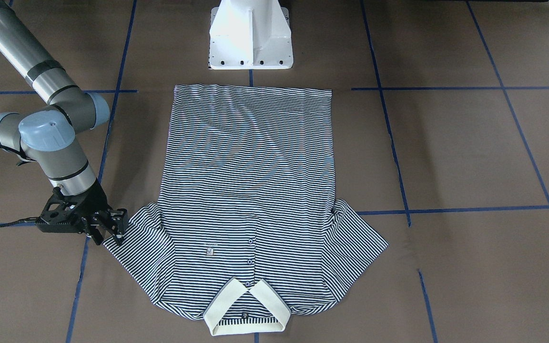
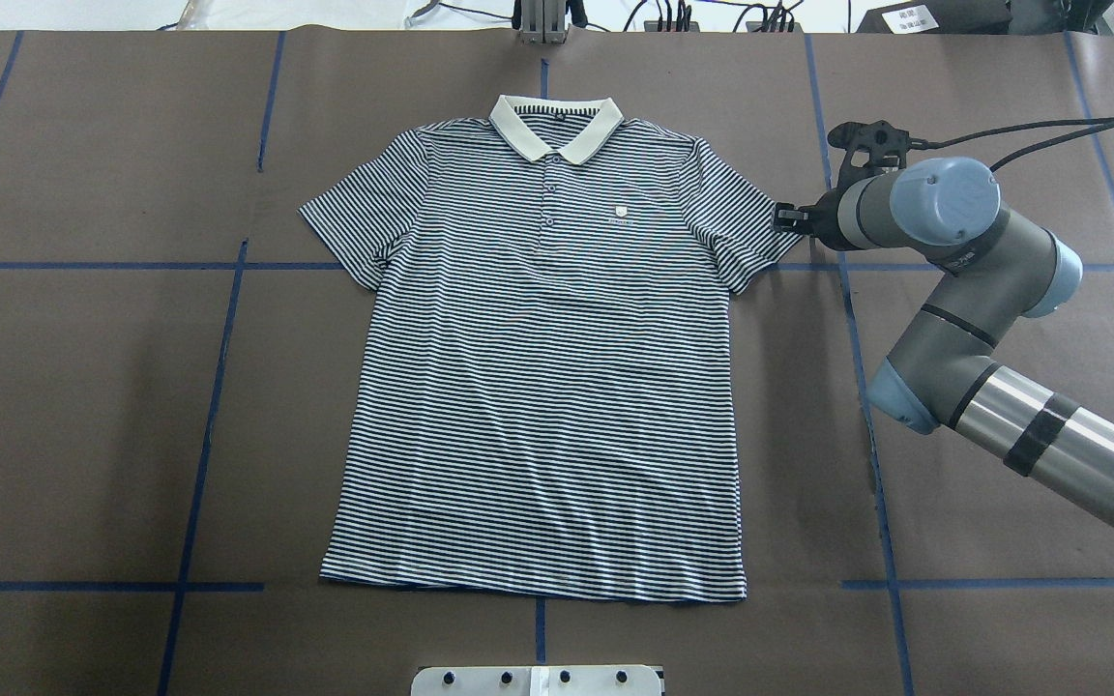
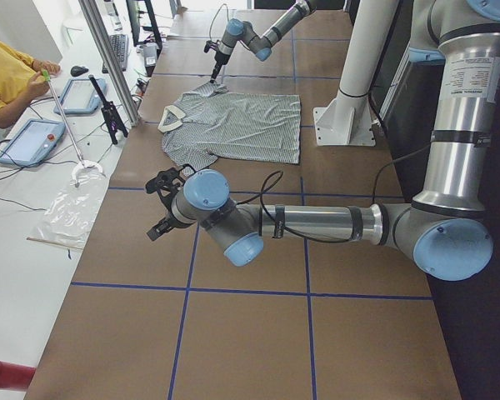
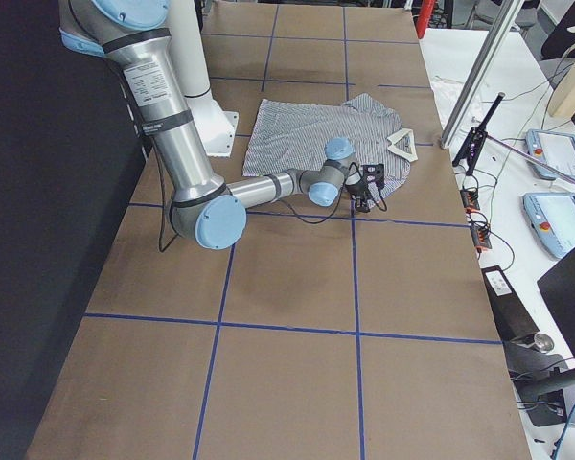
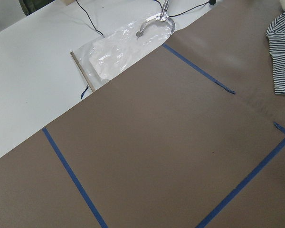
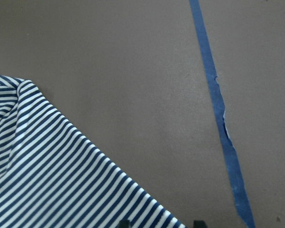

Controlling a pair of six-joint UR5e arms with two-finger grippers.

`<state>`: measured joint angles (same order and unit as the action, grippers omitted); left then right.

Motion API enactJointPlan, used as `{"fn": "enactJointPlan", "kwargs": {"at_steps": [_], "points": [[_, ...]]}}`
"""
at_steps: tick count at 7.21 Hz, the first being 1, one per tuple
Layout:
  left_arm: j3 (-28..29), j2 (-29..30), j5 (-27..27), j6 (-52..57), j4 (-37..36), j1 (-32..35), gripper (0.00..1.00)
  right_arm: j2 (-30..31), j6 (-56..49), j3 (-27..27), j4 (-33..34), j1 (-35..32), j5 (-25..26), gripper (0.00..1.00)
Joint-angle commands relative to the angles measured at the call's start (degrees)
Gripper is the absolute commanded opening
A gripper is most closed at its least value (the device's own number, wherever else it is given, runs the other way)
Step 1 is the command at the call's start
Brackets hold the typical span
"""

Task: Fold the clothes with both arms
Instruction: 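Move the right gripper in to the sleeve nearest it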

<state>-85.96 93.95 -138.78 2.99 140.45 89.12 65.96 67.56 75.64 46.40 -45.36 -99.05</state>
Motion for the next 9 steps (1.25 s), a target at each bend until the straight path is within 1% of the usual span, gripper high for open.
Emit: {"fn": "enactJointPlan", "kwargs": {"at_steps": [1, 2, 3, 4, 5, 6, 7, 8, 9], "points": [[0.0, -0.09, 0.0, 0.0, 0.0, -0.09, 1.0, -0.3, -0.06, -0.05, 0.1, -0.08, 0.08, 0.0], [0.0, -0.09, 0.0, 0.0, 0.0, -0.09, 1.0, -1.09, 0.11, 0.3, 0.97, -0.17, 0.0, 0.0], [0.0, 0.0, 0.0, 0.0, 0.0, -0.09, 1.0, -2.84, 0.38, 0.82, 4.46, -0.43, -0.01, 0.0], [0.0, 0.0, 0.0, 0.0, 0.0, -0.09, 1.0, -5.46, 0.47, 1.53, 10.5, -0.35, 1.65, 0.0], [-0.09, 0.0, 0.0, 0.0, 0.0, -0.09, 1.0, -7.93, 1.16, 2.49, 14.99, -0.08, 2.88, 0.0], [0.0, 0.0, 0.0, 0.0, 0.0, -0.09, 1.0, -10.47, 5.43, 2.59, 17.74, 1.31, 4.46, 0.0], [-0.09, 0.0, 0.0, 0.0, 0.0, -0.09, 1.0, -13.28, 10.18, 2.07, 18.29, 3.93, 8.74, 0.0], [-0.09, 0.0, 0.0, 0.0, 0.0, -0.18, 1.0, -16.97, 15.01, 1.36, 21.6, 6.48, 11.48, 0.0], [-0.09, 0.0, 0.0, 0.0, 0.0, -0.09, 1.0, -20.66, 18.54, -0.47, 24.33, 8.86, 16.47, 0.0]]}}
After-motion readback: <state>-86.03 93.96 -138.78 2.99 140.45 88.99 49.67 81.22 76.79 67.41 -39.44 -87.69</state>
